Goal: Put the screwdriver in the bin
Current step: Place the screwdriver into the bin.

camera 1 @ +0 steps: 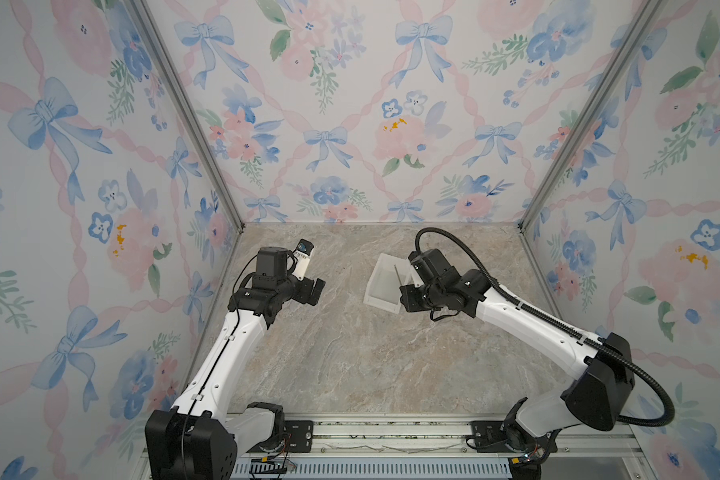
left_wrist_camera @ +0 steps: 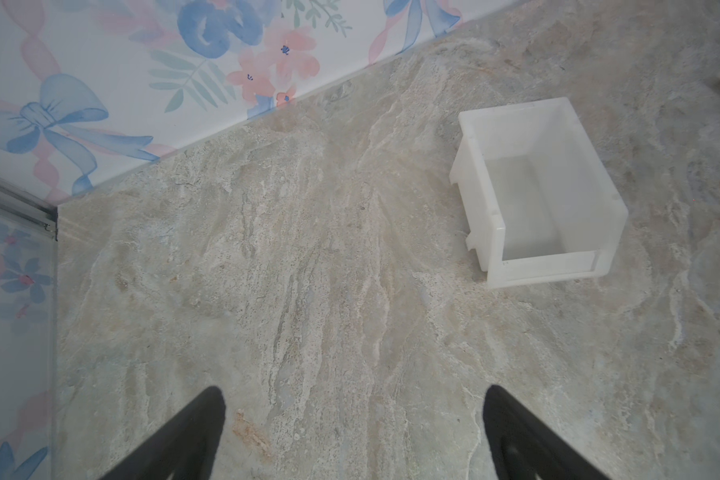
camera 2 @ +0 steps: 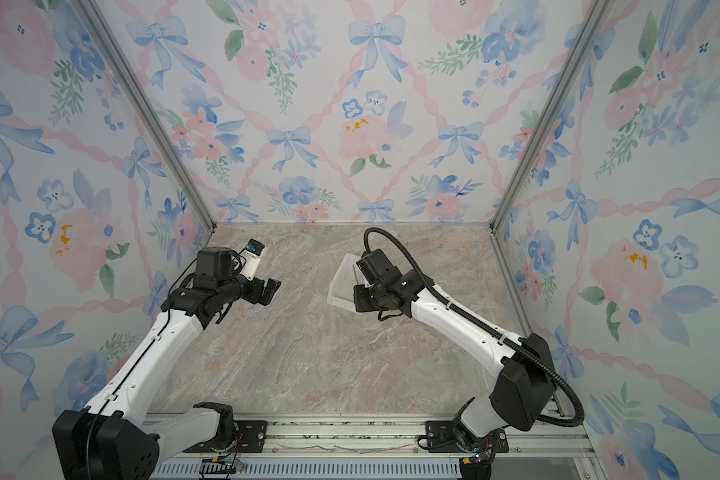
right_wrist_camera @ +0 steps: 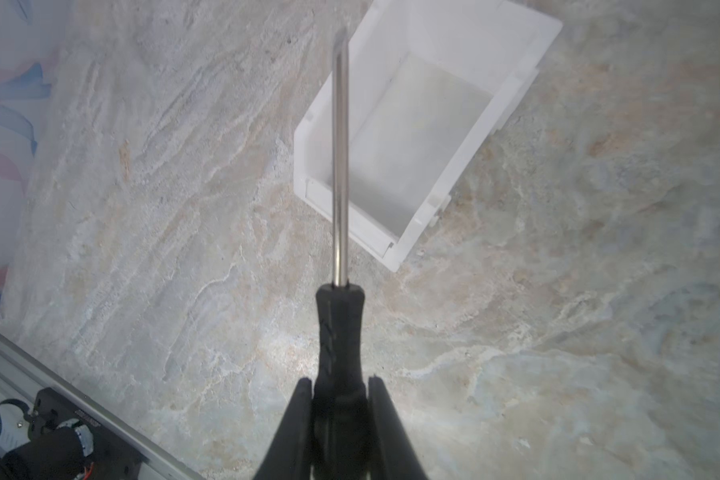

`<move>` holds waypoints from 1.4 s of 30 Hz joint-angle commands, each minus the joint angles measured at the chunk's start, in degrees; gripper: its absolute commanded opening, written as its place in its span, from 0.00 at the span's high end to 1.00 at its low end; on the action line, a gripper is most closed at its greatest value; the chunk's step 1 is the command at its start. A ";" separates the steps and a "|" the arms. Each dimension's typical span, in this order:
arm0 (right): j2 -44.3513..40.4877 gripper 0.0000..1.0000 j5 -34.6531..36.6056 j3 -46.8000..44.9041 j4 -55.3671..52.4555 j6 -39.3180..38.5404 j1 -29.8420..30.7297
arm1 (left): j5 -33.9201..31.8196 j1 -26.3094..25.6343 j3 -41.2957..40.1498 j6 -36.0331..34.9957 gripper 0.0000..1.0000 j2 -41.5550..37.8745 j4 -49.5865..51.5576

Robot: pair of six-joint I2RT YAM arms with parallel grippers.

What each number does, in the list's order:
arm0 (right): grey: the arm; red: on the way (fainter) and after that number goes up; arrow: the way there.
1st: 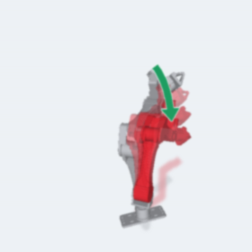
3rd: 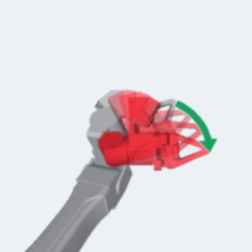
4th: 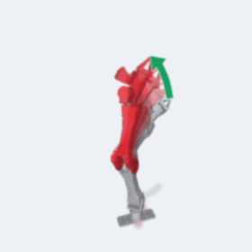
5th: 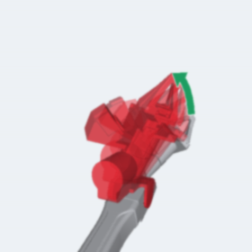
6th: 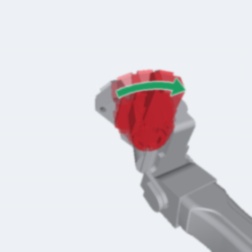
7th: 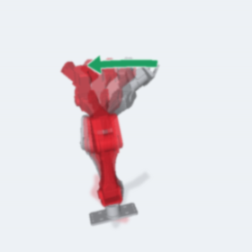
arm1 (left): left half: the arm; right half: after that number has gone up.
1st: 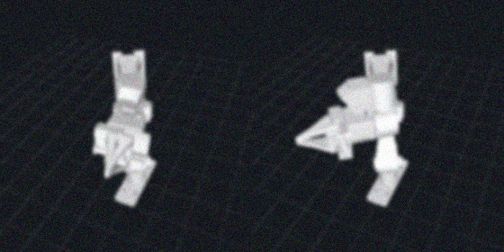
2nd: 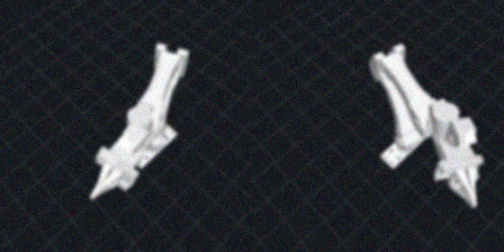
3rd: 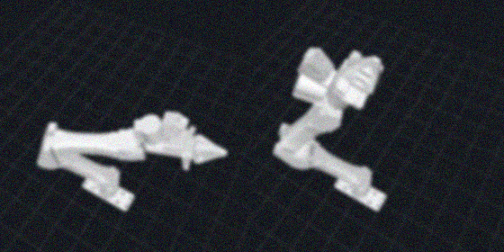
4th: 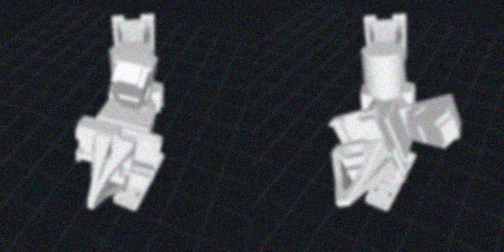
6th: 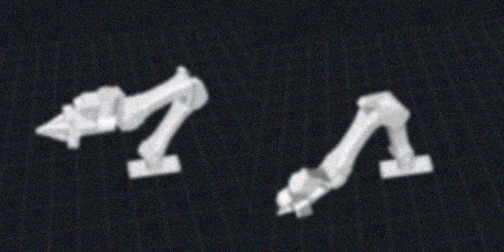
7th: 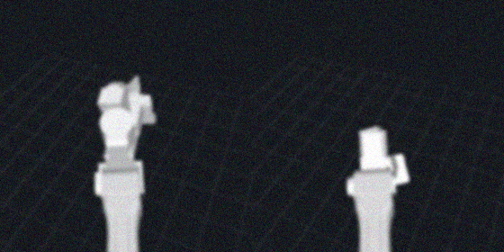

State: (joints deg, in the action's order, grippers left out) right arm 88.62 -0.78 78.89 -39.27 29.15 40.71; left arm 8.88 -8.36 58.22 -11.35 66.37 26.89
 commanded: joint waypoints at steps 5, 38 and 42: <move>12.87 0.86 -2.54 9.12 2.22 -0.03 -3.34 | -0.15 -0.69 1.26 -0.50 0.02 -2.03 0.14; 35.41 0.83 1.59 21.28 6.42 5.22 -5.12 | 0.96 -0.95 0.22 -0.90 0.02 -3.41 0.14; 36.82 0.82 2.38 22.77 5.40 4.89 -5.15 | 0.40 -0.95 0.05 -1.82 0.02 -3.09 0.13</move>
State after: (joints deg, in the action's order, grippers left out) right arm 124.11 0.45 99.66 -31.86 33.65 35.99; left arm 8.84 -8.99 58.50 -11.88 63.90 26.94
